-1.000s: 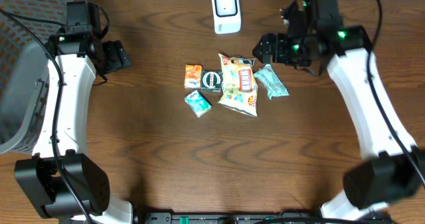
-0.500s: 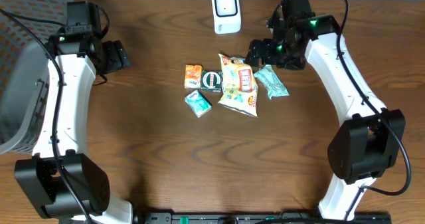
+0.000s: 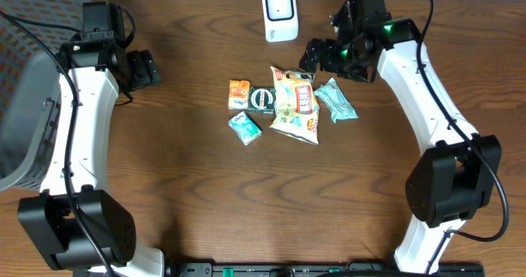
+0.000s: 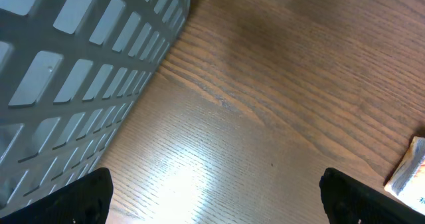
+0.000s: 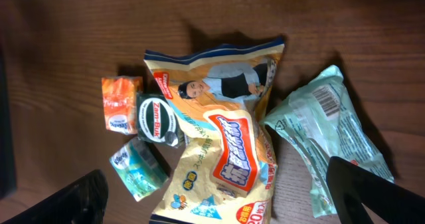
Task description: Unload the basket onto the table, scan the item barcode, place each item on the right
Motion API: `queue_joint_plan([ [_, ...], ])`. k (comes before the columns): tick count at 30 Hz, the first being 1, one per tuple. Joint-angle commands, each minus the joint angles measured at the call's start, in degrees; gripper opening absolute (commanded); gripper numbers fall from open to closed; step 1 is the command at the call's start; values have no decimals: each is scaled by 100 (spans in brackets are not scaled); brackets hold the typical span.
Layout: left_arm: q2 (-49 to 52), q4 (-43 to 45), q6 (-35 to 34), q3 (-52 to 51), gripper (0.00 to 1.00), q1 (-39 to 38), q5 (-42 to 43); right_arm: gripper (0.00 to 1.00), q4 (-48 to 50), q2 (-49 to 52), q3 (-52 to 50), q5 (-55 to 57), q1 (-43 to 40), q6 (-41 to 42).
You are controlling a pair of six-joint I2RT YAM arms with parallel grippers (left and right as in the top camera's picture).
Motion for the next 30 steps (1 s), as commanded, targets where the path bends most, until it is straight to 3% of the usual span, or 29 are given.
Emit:
queue_joint_plan([
  [1, 61, -13, 50, -28, 98, 13, 13, 99, 26, -72, 140, -107, 35, 81],
  [3, 61, -13, 50, -28, 98, 13, 13, 94, 4, -72, 133, -15, 39, 79],
  [14, 61, -13, 50, -28, 97, 13, 13, 42, -170, -61, -162, 586, 160, 83],
  [18, 61, -13, 50, -28, 98, 13, 13, 39, -125, -61, -511, 870, 229, 85],
  [30, 61, -13, 50, -28, 97, 13, 13, 13, 780, -59, -1939, 907, 308, 332],
])
